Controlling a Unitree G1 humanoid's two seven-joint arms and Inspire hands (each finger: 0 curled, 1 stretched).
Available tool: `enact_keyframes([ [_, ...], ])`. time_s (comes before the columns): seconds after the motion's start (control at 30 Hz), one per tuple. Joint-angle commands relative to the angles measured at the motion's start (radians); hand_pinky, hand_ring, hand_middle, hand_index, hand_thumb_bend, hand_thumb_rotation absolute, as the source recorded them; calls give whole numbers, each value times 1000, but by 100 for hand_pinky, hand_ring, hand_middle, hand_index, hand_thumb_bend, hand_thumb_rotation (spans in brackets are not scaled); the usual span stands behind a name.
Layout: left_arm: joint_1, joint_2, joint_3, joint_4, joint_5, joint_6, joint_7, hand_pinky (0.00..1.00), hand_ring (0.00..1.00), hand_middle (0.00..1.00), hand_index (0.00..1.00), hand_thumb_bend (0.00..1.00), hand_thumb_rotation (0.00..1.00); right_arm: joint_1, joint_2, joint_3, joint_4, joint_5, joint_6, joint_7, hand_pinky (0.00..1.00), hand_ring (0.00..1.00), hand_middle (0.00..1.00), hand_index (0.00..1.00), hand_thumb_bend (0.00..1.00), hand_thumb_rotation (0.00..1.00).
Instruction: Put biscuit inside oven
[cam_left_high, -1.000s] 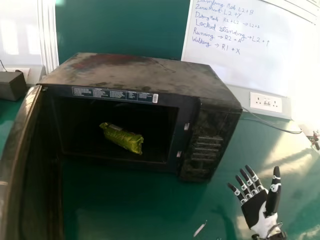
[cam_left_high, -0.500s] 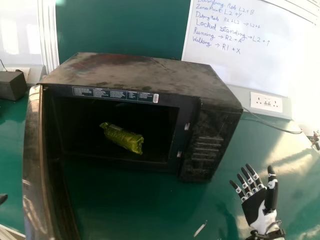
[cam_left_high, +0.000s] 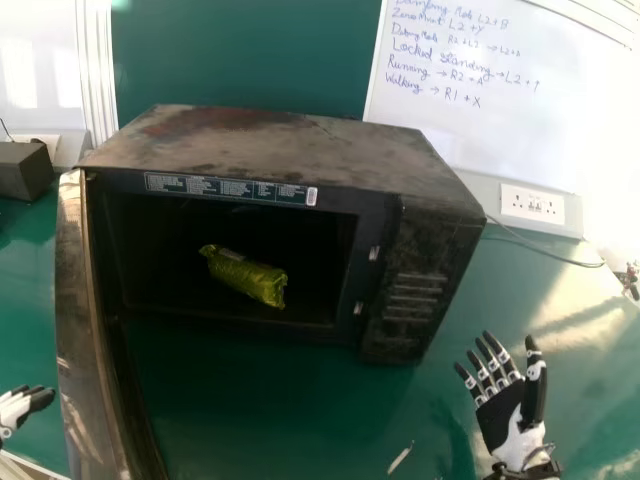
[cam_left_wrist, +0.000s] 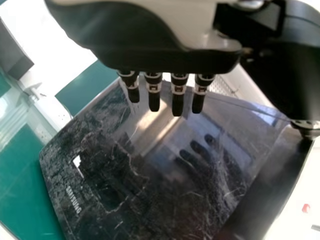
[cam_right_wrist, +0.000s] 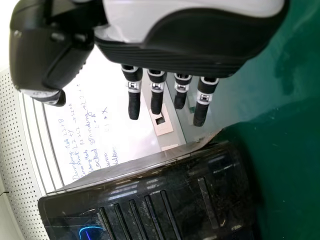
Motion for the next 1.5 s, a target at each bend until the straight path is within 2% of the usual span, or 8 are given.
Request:
enact_keyframes([
  [0.0, 6, 30, 16, -21, 10, 23, 5, 100, 100, 100, 100, 89, 86, 2, 14, 3, -8, -6, -14, -1, 89, 97, 98, 89, 75, 80],
  [0.23, 9, 80, 57, -61, 22, 105, 2, 100, 100, 100, 100, 91, 84, 2, 26, 6, -6, -19, -19, 7, 90, 98, 100, 89, 76, 84],
  [0.5, -32, 153, 83, -73, 18, 150, -2, 100, 100, 100, 100, 91, 84, 7, 37, 9, -14, -29, -22, 10, 89, 97, 100, 89, 69, 86],
  [0.8, -105, 205, 122, -129, 41, 229, -3, 100, 100, 100, 100, 90, 83, 3, 42, 7, -19, -26, -18, 7, 87, 95, 98, 88, 67, 88],
  [0.93, -139, 249, 134, -160, 55, 283, -16, 100, 100, 100, 100, 91, 83, -1, 44, 12, -11, -31, -30, 14, 86, 94, 98, 88, 64, 90],
  [1.13, -222, 333, 115, -166, 46, 367, -43, 100, 100, 100, 100, 92, 82, 4, 51, 16, -19, -36, -33, 7, 86, 94, 98, 89, 62, 89],
  [1.47, -342, 404, 95, -180, 63, 471, -85, 100, 100, 100, 100, 91, 81, -2, 48, 16, -8, -28, -34, 23, 82, 92, 96, 90, 63, 87],
])
